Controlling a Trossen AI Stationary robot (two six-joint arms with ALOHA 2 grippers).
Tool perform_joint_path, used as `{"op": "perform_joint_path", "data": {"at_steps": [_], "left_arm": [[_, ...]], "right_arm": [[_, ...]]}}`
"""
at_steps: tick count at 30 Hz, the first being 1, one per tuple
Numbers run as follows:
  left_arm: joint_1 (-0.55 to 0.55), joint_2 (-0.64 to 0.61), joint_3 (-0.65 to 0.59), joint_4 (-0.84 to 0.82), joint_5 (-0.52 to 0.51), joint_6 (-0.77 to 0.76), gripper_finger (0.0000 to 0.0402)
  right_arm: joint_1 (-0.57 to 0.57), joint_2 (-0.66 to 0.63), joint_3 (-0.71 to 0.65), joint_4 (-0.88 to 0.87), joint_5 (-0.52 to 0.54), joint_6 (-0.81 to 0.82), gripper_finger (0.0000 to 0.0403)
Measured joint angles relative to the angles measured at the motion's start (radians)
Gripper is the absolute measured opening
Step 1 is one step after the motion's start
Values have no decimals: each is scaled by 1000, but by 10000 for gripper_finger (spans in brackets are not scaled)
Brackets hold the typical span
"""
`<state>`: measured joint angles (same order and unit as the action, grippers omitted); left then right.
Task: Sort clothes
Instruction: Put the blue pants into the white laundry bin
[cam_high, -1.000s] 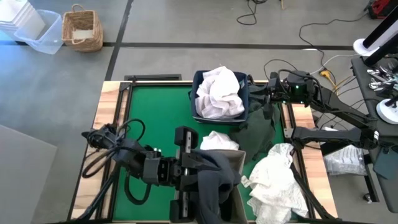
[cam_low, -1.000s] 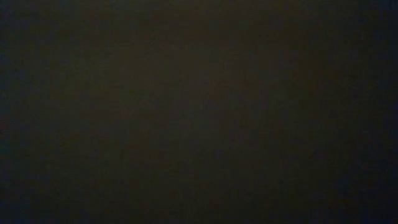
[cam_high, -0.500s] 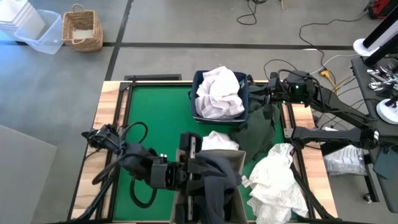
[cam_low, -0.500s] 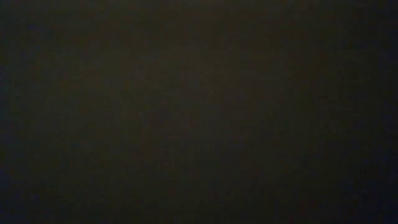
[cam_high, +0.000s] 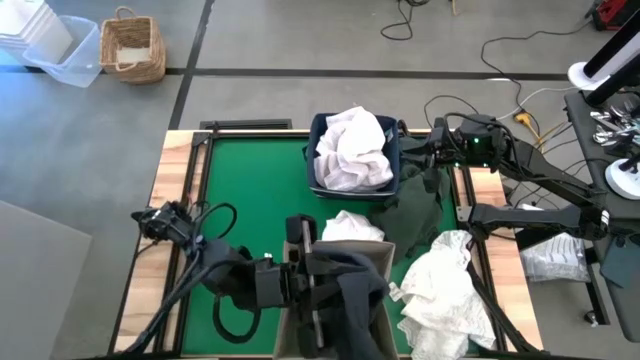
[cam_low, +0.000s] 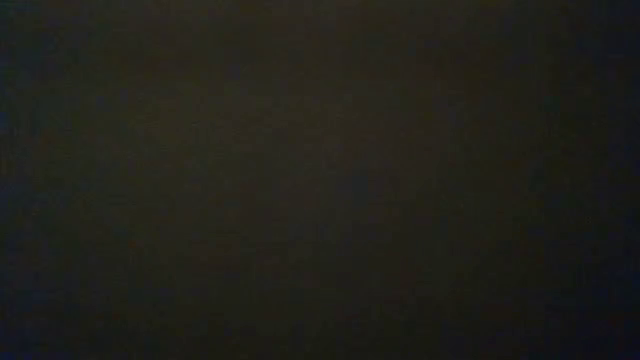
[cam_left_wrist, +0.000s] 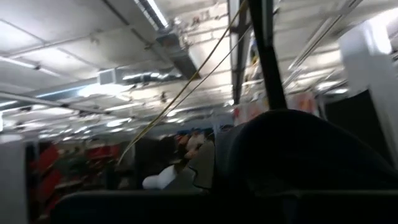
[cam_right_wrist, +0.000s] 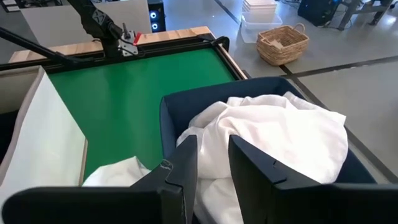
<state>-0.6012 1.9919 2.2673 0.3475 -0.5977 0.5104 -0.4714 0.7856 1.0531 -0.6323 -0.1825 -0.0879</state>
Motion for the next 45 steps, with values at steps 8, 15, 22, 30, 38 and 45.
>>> {"op": "perform_joint_path", "data": {"at_steps": [8,15,22,30,38,45], "left_arm": [[-44,-5,2,-63,-232,61,0],[-92,-8,2,-64,-382,132,0],[-131,-10,8,-62,-565,206,0],[-133,-10,8,-61,-698,267,0],[-133,-10,8,-64,-791,306,0],[-133,-9,8,-88,-884,321,0]], "right_arm": [[0,0,0,0,0,0,80],[0,0,0,0,0,0,96],[0,1,0,0,0,-1,105],[0,1,0,0,0,-1,93],[0,1,0,1,0,-1,82],[0,1,0,1,0,-1,90]]}}
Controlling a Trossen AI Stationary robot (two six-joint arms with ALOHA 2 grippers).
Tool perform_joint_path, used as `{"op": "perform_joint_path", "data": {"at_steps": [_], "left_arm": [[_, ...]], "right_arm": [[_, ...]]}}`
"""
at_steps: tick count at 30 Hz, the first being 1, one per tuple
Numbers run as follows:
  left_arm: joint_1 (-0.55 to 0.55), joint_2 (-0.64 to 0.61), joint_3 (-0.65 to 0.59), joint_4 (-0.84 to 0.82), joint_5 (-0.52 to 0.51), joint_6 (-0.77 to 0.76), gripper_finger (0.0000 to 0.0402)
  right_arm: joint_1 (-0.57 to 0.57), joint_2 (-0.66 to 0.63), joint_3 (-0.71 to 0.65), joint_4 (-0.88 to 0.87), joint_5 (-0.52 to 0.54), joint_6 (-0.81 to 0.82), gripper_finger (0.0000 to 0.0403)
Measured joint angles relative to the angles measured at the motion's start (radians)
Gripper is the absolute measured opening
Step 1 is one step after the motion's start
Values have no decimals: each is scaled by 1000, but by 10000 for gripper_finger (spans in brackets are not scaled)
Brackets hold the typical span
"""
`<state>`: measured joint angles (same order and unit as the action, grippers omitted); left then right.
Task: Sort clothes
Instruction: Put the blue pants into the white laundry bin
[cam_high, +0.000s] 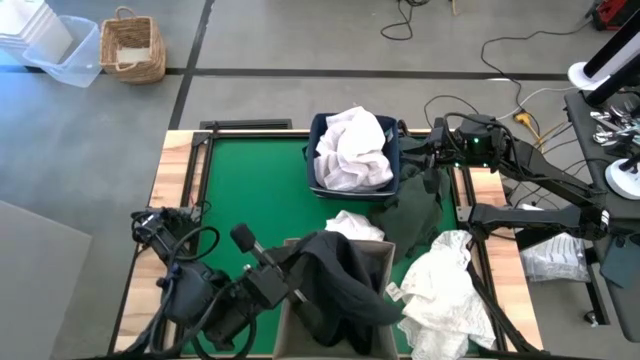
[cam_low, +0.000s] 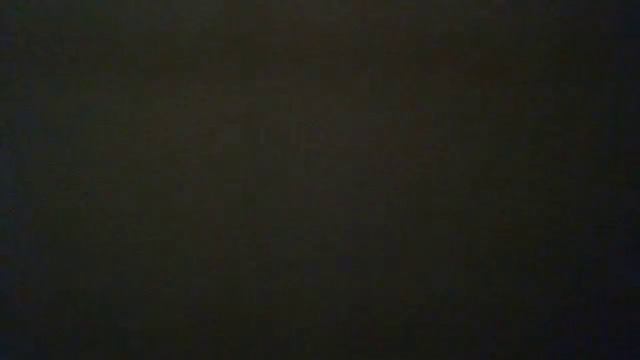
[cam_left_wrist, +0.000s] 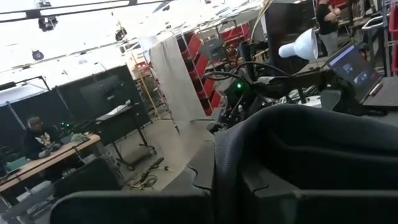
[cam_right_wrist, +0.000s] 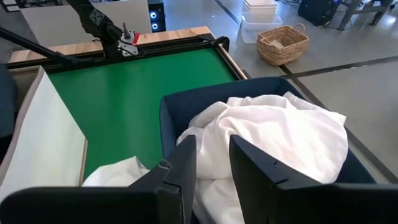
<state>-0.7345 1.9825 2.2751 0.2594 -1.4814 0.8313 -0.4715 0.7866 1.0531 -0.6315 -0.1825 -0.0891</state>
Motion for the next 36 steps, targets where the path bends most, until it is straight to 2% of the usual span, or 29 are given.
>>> {"op": "perform_joint_path", "data": {"at_steps": [9,12,17,23,28,32,36], "left_arm": [[0,0,-5,-16,-33,-2,0],[0,1,-6,-30,-78,-3,0],[0,1,-7,-94,-90,-60,0],[0,1,-7,-127,-34,-146,0],[0,2,-7,-162,-10,-237,0],[0,7,-7,-201,65,-336,0],[-1,11,-8,-223,89,-419,0]], "right_arm": [[0,0,0,0,0,0,105],[0,0,0,0,0,-1,102],[0,1,0,0,0,-7,91],[0,1,0,0,0,-8,84],[0,1,0,0,0,-13,94],[0,1,0,0,0,-15,102],[0,1,0,-1,0,-15,107]]}}
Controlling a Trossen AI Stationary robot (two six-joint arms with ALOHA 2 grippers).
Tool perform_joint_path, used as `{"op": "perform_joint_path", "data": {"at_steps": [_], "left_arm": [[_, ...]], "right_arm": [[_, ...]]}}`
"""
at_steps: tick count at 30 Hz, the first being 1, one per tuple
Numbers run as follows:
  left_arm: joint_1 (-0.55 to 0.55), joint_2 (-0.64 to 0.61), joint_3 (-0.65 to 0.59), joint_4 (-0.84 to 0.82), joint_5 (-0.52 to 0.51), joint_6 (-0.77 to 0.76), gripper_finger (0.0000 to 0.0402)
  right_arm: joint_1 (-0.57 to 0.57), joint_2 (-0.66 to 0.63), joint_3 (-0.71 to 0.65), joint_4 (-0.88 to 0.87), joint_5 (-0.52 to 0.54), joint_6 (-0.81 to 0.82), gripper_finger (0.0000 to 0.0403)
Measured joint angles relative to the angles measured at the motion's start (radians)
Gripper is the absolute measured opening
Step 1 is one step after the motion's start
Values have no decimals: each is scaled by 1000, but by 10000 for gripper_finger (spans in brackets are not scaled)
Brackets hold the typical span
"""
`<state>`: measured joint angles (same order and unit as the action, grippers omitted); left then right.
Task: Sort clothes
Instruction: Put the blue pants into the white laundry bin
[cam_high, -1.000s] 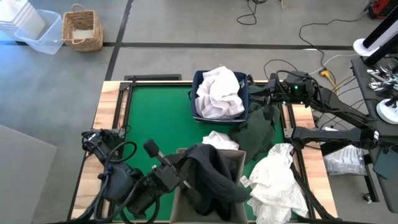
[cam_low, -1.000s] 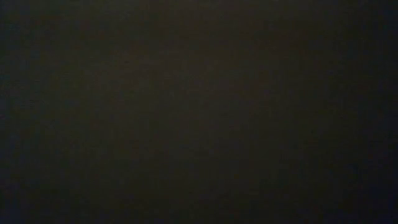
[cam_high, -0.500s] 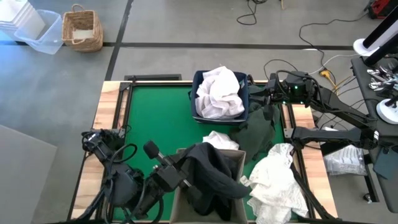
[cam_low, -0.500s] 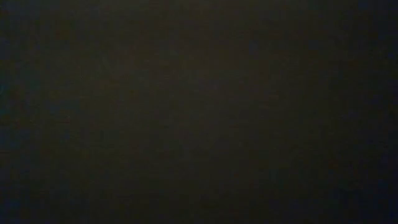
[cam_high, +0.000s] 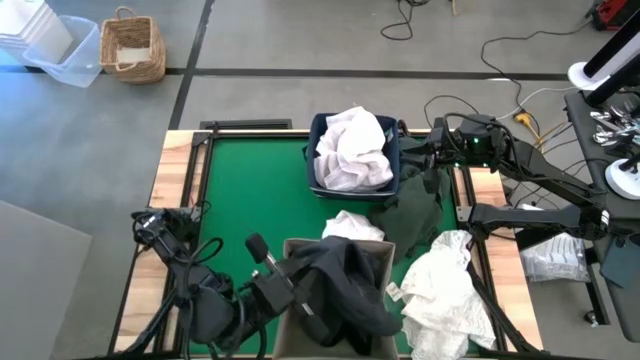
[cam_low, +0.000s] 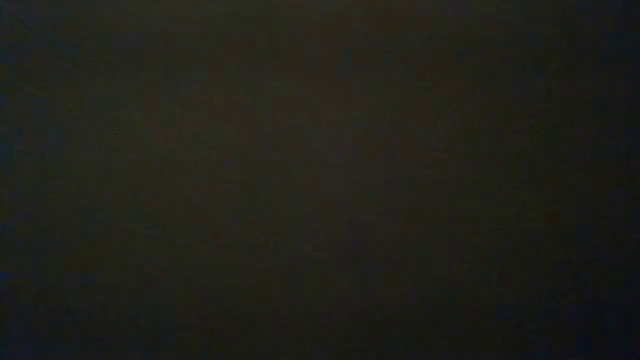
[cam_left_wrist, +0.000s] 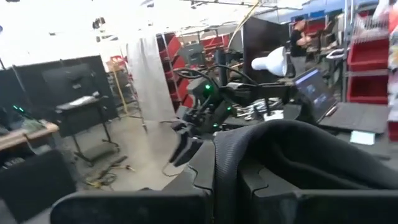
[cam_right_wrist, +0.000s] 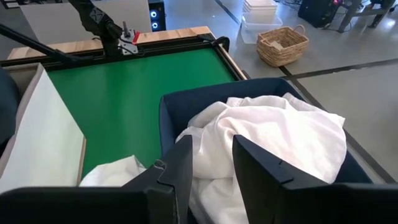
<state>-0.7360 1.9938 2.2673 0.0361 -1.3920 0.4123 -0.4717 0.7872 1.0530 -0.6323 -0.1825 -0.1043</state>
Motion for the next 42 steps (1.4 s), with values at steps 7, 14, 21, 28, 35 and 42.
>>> {"op": "perform_joint_path", "data": {"at_steps": [7,14,21,28,35,42], "left_arm": [[0,0,0,-3,98,-85,0],[2,0,0,-116,19,-142,0],[5,0,0,-262,53,-326,0],[7,14,0,-292,128,-400,0],[6,18,0,-345,130,-433,0],[12,18,0,-515,129,-586,0]], "right_arm": [[0,0,-15,0,0,0,104],[0,0,-41,0,0,-1,89],[0,0,-41,7,0,-4,84],[0,0,-41,9,0,-3,99],[0,0,-42,9,0,-1,109],[0,0,-42,9,0,-2,100]]}}
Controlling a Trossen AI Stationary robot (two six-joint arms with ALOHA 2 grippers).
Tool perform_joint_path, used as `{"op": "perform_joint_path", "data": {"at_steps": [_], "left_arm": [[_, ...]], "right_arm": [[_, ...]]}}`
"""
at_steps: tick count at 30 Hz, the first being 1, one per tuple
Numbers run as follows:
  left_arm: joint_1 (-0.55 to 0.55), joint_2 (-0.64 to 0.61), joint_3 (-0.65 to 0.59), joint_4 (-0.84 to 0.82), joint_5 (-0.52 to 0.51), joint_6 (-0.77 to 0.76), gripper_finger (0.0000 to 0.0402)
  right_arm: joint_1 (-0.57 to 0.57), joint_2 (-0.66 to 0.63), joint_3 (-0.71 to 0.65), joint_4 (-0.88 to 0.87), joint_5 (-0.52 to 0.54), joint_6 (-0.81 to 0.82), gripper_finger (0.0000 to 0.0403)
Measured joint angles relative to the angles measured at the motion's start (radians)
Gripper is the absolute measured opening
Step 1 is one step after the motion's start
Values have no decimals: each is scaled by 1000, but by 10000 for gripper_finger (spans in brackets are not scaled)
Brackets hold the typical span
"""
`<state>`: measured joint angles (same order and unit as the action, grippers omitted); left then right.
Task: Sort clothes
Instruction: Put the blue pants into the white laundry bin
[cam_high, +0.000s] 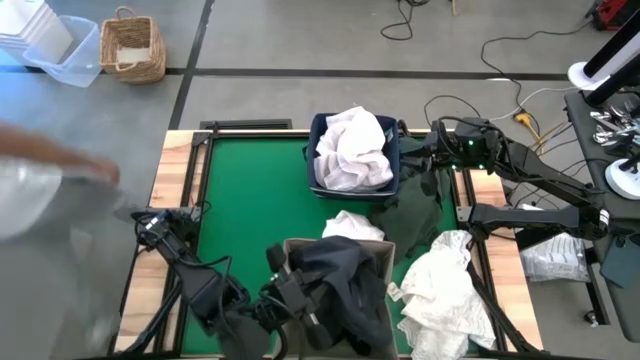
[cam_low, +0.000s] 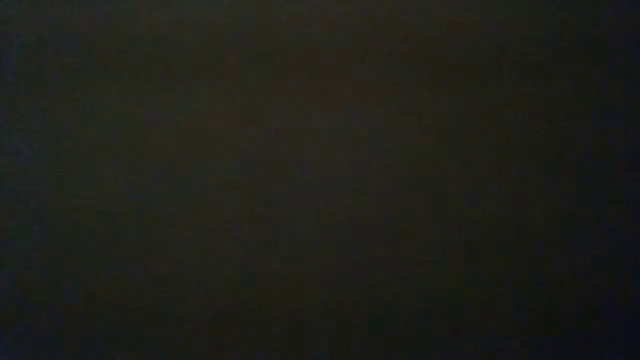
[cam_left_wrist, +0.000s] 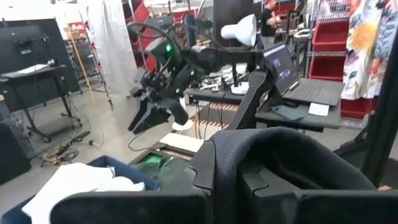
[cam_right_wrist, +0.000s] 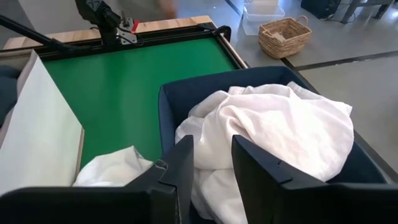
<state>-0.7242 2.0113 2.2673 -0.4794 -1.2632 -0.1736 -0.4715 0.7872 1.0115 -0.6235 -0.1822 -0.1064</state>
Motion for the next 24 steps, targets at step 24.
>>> {"op": "perform_joint_path", "data": {"at_steps": [24], "left_arm": [[27,-1,8,-113,16,-123,0]], "right_arm": [[0,0,0,-1,0,-1,109]]}}
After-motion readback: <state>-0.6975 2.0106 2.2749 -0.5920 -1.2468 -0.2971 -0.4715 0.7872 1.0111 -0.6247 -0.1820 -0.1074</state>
